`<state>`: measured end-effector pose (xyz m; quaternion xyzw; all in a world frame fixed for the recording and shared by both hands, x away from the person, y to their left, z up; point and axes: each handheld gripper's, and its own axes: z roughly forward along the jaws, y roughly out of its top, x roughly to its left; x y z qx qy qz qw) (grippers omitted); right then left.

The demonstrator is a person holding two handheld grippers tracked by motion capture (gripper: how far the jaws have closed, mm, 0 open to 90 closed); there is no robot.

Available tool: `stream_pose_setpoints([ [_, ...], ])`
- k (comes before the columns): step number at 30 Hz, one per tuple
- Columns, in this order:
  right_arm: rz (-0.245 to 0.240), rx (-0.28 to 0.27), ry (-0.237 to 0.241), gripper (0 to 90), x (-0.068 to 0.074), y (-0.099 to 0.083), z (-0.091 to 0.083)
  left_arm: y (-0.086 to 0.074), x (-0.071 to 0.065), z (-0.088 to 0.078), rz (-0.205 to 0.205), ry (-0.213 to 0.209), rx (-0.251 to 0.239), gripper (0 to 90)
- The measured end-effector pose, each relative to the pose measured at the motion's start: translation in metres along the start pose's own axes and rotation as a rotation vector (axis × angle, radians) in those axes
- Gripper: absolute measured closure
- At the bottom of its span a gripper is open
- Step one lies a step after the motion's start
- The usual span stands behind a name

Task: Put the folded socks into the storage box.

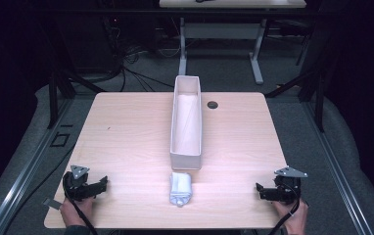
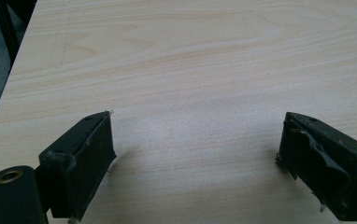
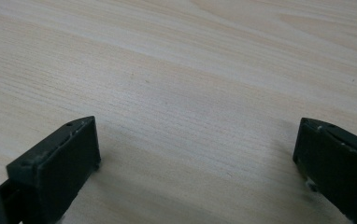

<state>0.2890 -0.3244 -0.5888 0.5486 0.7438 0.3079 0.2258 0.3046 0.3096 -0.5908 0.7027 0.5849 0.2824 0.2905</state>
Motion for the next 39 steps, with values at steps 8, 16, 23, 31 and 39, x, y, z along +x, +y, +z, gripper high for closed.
stream_pose_setpoints([
  [8, 0.006, -0.008, -0.011, 1.0, -0.001, 0.000, 0.000, 0.000, 0.006, 0.001, -0.041, -0.047, 0.020, 10.1],
  [16, 0.007, -0.011, -0.016, 1.2, -0.001, 0.000, 0.000, 0.002, 0.005, 0.001, -0.043, -0.040, 0.035, 10.1],
  [23, 0.009, -0.011, -0.012, 1.4, -0.001, 0.000, 0.000, 0.008, 0.005, -0.006, -0.040, -0.042, 0.081, 13.4],
  [31, 0.009, -0.009, -0.014, 1.3, -0.001, 0.000, 0.000, 0.029, -0.004, -0.025, -0.028, -0.084, 0.144, 2.8],
  [39, 0.011, -0.010, -0.013, 1.4, -0.001, 0.000, 0.000, 0.049, -0.025, -0.039, -0.009, -0.168, 0.214, 0.0],
])
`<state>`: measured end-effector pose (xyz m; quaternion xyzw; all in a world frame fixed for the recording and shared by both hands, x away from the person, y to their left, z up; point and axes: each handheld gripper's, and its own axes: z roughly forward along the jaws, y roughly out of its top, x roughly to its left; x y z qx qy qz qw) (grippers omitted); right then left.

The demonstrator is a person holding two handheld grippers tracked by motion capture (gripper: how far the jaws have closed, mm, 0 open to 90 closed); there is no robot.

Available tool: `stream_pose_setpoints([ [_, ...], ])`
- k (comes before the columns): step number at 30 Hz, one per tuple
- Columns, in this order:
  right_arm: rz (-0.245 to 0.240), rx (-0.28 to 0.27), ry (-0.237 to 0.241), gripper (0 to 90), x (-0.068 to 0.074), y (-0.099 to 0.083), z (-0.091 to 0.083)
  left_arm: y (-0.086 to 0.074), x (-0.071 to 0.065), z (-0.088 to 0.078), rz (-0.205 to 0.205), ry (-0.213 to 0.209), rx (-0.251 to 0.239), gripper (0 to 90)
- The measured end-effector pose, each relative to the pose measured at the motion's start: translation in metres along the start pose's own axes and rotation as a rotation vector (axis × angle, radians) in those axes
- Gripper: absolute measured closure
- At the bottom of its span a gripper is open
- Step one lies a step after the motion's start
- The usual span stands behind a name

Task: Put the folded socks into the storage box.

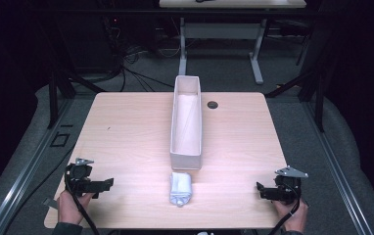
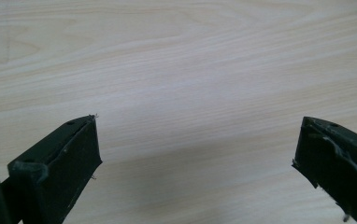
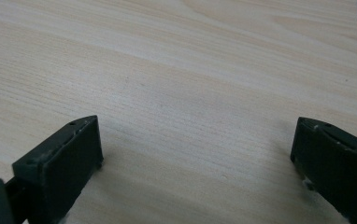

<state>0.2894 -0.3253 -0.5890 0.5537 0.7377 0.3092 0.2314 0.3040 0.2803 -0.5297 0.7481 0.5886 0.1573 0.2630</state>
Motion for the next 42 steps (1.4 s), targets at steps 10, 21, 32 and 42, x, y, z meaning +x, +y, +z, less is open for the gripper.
stream_pose_setpoints([
  [10, 0.004, 0.000, 0.001, 1.4, 0.000, 0.000, 0.000, 0.023, -0.034, -0.012, 0.048, -0.095, 0.061, 0.0],
  [21, 0.002, 0.000, 0.001, 1.5, 0.000, 0.000, 0.000, 0.037, -0.067, -0.009, 0.094, -0.161, 0.132, 0.0],
  [32, -0.001, -0.002, -0.002, 1.7, 0.000, 0.000, 0.000, 0.050, -0.090, -0.001, 0.072, -0.260, 0.207, 0.0],
  [42, 0.003, -0.001, 0.000, 1.7, 0.000, 0.000, 0.000, 0.060, -0.122, 0.002, 0.114, -0.282, 0.233, 0.0],
])
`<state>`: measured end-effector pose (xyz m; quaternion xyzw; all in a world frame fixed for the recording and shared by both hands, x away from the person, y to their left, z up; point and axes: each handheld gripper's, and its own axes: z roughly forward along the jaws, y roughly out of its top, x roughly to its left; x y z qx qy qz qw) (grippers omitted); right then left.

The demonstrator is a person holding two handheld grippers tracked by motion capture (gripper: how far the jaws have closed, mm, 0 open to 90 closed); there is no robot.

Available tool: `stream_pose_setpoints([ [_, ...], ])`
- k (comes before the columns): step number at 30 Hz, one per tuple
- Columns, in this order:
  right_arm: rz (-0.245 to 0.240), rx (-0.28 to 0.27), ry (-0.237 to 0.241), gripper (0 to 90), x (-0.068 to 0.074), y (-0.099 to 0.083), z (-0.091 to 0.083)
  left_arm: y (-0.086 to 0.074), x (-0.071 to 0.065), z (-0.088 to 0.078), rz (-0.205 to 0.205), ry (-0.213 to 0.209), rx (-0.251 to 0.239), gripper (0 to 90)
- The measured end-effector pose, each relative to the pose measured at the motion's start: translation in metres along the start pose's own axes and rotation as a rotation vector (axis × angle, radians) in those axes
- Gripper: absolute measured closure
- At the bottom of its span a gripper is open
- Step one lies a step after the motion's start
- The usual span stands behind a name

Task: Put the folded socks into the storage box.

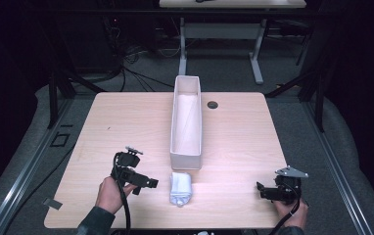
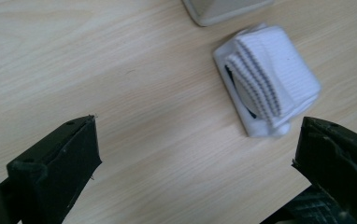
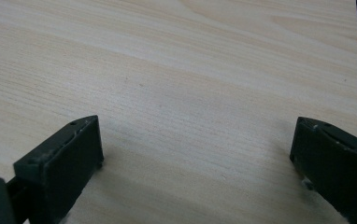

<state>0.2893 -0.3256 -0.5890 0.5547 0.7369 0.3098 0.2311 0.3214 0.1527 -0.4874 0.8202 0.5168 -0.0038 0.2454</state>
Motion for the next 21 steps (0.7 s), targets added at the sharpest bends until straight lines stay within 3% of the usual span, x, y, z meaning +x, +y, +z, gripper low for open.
stream_pose_setpoints([
  [9, -0.001, 0.002, -0.004, 1.8, 0.000, 0.000, 0.000, 0.015, -0.032, 0.014, 0.057, 0.013, 0.049, 0.0],
  [21, -0.003, -0.001, -0.004, 2.6, 0.000, 0.000, -0.001, 0.026, -0.049, 0.037, 0.064, 0.006, 0.098, 0.0],
])
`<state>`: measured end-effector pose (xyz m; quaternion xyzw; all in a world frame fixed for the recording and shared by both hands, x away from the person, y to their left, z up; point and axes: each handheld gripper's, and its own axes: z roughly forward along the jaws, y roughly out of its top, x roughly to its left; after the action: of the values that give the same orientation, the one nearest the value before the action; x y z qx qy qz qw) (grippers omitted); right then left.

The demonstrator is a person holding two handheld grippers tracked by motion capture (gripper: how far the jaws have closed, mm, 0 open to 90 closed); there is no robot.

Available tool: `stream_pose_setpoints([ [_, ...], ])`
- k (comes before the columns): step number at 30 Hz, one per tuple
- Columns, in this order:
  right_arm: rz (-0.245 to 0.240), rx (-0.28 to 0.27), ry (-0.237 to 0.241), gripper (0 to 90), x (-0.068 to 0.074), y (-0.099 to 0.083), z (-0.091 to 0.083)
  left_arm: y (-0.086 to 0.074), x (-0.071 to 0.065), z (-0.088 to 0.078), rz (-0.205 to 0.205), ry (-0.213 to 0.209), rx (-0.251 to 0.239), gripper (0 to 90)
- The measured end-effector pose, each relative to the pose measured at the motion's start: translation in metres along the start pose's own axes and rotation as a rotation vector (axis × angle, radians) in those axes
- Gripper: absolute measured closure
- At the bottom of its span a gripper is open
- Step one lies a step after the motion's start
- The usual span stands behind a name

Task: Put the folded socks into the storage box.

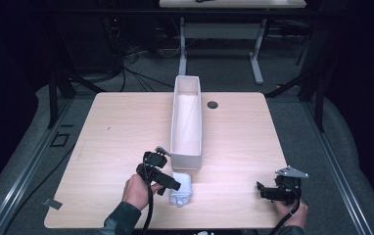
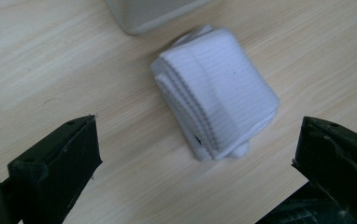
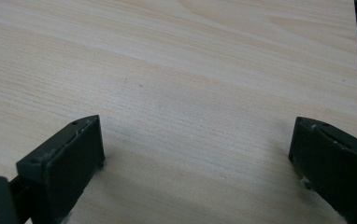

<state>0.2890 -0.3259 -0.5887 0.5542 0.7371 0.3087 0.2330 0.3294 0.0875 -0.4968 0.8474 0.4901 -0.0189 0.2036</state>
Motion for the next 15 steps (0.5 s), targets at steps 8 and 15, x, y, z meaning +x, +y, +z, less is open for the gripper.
stream_pose_setpoints([
  [8, 0.005, -0.006, 0.001, 3.7, 0.000, 0.000, 0.000, 0.005, -0.003, 0.016, -0.021, -0.024, 0.025, 0.0],
  [15, 0.003, -0.011, 0.003, 5.4, 0.000, 0.000, 0.000, 0.008, -0.005, 0.029, -0.032, -0.025, 0.050, 0.0],
])
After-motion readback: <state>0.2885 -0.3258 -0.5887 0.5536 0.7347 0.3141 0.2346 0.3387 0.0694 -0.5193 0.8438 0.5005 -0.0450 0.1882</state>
